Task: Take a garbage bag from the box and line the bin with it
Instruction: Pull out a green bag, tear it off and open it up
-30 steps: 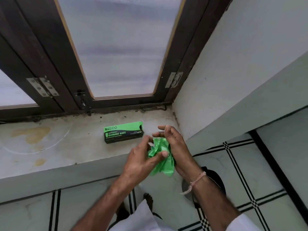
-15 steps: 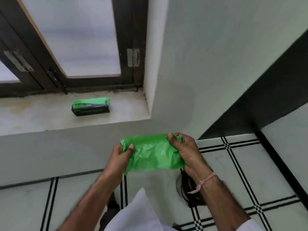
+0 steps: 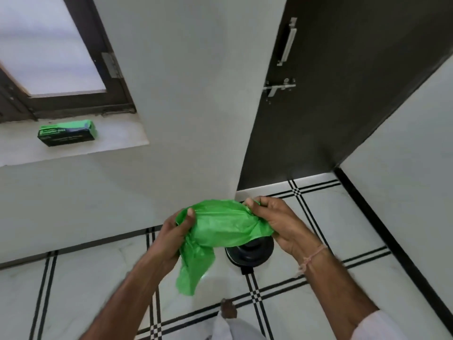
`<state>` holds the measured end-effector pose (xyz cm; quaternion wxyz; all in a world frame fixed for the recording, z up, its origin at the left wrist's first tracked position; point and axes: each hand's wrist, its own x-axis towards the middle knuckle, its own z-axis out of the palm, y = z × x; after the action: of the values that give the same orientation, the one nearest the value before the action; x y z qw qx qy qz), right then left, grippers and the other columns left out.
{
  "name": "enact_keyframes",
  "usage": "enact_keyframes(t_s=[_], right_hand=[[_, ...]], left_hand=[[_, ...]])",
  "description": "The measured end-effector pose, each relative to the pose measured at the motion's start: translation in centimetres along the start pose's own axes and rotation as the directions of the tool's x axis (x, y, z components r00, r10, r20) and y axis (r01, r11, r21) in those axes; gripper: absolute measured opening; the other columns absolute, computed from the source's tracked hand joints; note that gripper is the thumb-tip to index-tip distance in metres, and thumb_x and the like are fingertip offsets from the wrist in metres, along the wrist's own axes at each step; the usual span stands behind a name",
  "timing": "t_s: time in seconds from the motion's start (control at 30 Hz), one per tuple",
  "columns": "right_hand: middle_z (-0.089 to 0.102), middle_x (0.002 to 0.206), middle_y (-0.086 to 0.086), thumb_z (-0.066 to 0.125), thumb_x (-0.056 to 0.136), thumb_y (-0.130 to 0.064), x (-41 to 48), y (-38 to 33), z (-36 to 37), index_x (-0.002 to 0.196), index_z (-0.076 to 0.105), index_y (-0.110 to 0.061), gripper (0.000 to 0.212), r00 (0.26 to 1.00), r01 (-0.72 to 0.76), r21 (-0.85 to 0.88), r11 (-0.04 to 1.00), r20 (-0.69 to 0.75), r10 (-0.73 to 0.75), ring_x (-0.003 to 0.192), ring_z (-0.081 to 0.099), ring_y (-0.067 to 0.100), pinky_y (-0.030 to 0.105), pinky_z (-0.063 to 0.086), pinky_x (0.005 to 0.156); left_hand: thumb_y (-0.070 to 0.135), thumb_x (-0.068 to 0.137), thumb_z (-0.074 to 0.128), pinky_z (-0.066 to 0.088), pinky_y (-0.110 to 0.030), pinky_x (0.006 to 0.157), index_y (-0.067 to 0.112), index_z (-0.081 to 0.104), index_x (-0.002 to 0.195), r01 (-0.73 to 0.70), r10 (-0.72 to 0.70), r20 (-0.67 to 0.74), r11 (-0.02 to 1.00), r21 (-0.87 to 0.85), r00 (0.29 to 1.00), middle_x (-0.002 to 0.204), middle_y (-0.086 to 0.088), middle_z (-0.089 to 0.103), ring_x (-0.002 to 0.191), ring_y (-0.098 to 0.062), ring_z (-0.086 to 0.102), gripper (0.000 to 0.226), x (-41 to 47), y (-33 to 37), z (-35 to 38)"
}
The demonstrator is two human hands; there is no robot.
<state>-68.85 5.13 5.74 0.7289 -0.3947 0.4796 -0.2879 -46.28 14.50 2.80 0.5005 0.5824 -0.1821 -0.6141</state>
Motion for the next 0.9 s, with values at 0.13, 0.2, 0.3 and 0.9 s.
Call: enact_keyframes(t_s=[0.13, 0.2, 0.3, 0.9], right_hand=[[0.078, 0.081, 0.01, 0.07, 0.094, -0.01, -3.1, 1.9, -0.8, 0.097, 0.072, 0.004, 0.014, 0.993, 0.041, -0.049, 0.998, -0.105, -0.046, 0.071, 0.074, 0.017, 0.024, 0.061, 0.065], [0.08, 0.079, 0.006, 0.072, 0.093, -0.01, -4.7, 2.5, -0.8, 0.097, 0.074, 0.0, 0.011, 0.989, 0.063, -0.091, 0.994, -0.13, -0.075, 0.07, 0.075, 0.014, 0.021, 0.059, 0.062], [0.079, 0.075, 0.003, 0.073, 0.094, -0.014, -7.0, 2.8, -1.6, 0.096, 0.073, -0.002, 0.012, 0.983, 0.097, -0.128, 0.987, -0.141, -0.115, 0.066, 0.075, 0.01, 0.02, 0.057, 0.059], [0.081, 0.102, 0.012, 0.07, 0.093, -0.004, -9.8, -0.4, -12.8, 0.12, 0.069, 0.002, 0.028, 0.993, -0.049, 0.03, 0.998, 0.107, 0.046, 0.086, 0.078, 0.019, 0.029, 0.063, 0.067]], left_hand=[[0.037, 0.096, 0.062, 0.063, -0.049, 0.081, 0.012, 0.071, 0.118, -0.013, 0.014, -0.021, 0.998, 0.066, 1.0, 0.108, -0.016, 0.079, 0.098, -0.035, 0.076, 0.035, -2.1, -3.1, 1.2], [0.043, 0.09, 0.068, 0.061, -0.052, 0.087, 0.014, 0.072, 0.114, -0.026, 0.029, -0.02, 0.991, 0.13, 0.999, 0.108, -0.013, 0.079, 0.104, -0.037, 0.074, 0.038, -3.2, -4.9, 1.5], [0.062, 0.082, 0.073, 0.054, -0.049, 0.098, 0.026, 0.065, 0.124, -0.047, 0.036, 0.06, 0.976, 0.212, 0.998, 0.124, -0.002, 0.073, 0.119, -0.027, 0.067, 0.055, -5.3, -6.9, 2.8], [0.033, 0.104, 0.053, 0.064, -0.039, 0.071, 0.003, 0.076, 0.107, -0.146, 0.133, -0.069, 0.958, -0.248, 0.989, 0.108, -0.023, 0.076, 0.089, -0.032, 0.077, 0.038, -7.1, -7.2, 18.0]])
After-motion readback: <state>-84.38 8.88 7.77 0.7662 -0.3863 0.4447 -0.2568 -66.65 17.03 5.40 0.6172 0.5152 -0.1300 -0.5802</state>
